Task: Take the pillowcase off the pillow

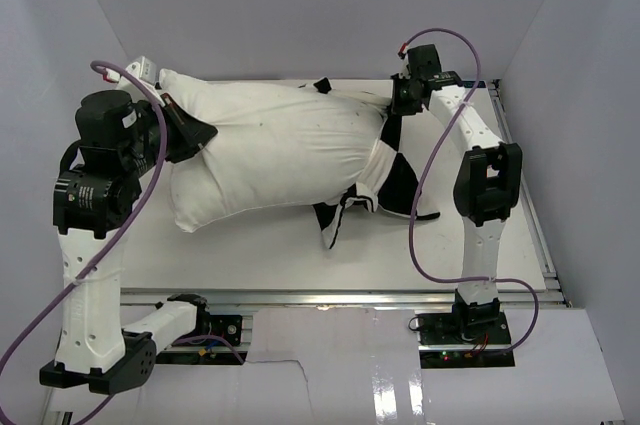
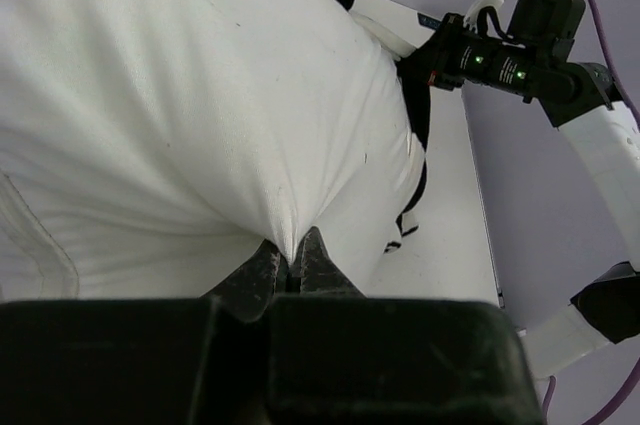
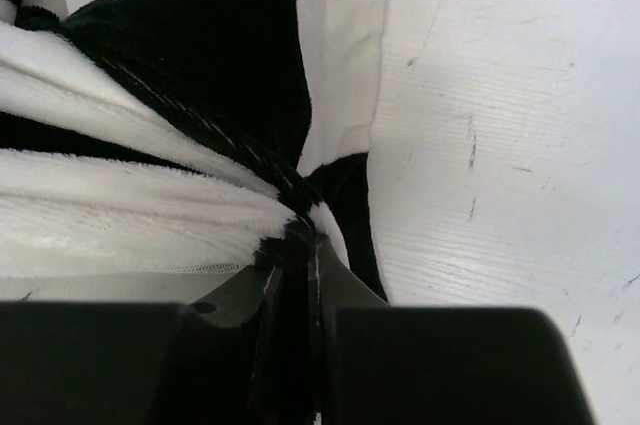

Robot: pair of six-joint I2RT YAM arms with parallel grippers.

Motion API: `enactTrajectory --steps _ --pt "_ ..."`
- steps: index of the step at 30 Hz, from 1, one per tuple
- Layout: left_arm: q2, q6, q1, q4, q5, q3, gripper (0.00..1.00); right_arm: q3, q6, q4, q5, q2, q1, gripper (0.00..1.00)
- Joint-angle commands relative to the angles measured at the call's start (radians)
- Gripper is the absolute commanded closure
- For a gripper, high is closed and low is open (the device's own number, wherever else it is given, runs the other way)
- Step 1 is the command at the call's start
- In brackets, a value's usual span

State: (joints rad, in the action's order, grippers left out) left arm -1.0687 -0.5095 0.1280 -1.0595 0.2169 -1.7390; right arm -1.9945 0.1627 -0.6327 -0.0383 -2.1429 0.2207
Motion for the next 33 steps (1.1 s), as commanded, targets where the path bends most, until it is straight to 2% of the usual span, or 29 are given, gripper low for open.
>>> enactTrajectory --steps 1,2,5,6,8,9,11,12,15,17,18,21,24,26,31,33 --pt "0.159 -0.006 -0.031 0.206 -0.131 0.029 1.00 -0.030 -0.009 -0.022 0.241 -0.060 -0.165 0.92" --pt "0.167 -0.014 -0.031 0.228 -0.087 0.070 1.00 -0.011 -0.008 -0.019 0.101 -0.049 -0.162 0.92" --pt "0.190 -0.049 -0.031 0.303 -0.010 0.238 1.00 0.124 -0.031 0.086 -0.084 0.050 -0.123 0.73" --pt "0.197 -0.061 -0.031 0.338 -0.001 0.280 1.00 0.143 -0.041 0.097 -0.100 0.101 -0.098 0.67" --pt "0.220 -0.069 -0.031 0.372 0.004 0.381 1.00 0.154 -0.049 0.091 -0.171 0.144 -0.083 0.49" --pt "0.225 -0.070 -0.031 0.392 0.009 0.404 1.00 0.154 -0.049 0.087 -0.196 0.187 -0.075 0.32" --pt "0.220 -0.072 -0.031 0.400 0.015 0.436 1.00 0.142 -0.046 0.062 -0.207 0.227 -0.070 0.23" --pt "0.220 -0.075 -0.031 0.412 0.027 0.464 1.00 0.138 -0.043 0.053 -0.200 0.270 -0.066 0.15" --pt "0.227 -0.092 -0.031 0.443 0.041 0.507 1.00 0.131 -0.031 -0.002 -0.172 0.354 -0.061 0.03" --pt "0.228 -0.100 -0.031 0.447 0.056 0.516 1.00 0.167 -0.032 -0.004 -0.169 0.414 -0.047 0.02" --pt "0.230 -0.103 -0.031 0.452 0.058 0.524 1.00 0.244 -0.032 0.007 -0.173 0.487 -0.031 0.03" --pt "0.240 -0.113 -0.031 0.463 0.067 0.535 1.00 0.391 -0.032 0.067 -0.146 0.642 0.029 0.08" --pt "0.248 -0.124 -0.031 0.470 0.090 0.553 1.00 0.645 -0.013 0.122 -0.098 0.797 0.107 0.10" --pt "0.251 -0.132 -0.031 0.480 0.101 0.561 1.00 0.756 0.001 0.152 -0.078 0.904 0.175 0.10" --pt "0.262 -0.126 -0.031 0.510 0.168 0.584 1.00 1.040 0.044 0.240 -0.064 1.038 0.285 0.09" --pt "0.260 -0.129 -0.031 0.510 0.179 0.588 1.00 1.097 0.070 0.274 -0.071 1.078 0.324 0.08"
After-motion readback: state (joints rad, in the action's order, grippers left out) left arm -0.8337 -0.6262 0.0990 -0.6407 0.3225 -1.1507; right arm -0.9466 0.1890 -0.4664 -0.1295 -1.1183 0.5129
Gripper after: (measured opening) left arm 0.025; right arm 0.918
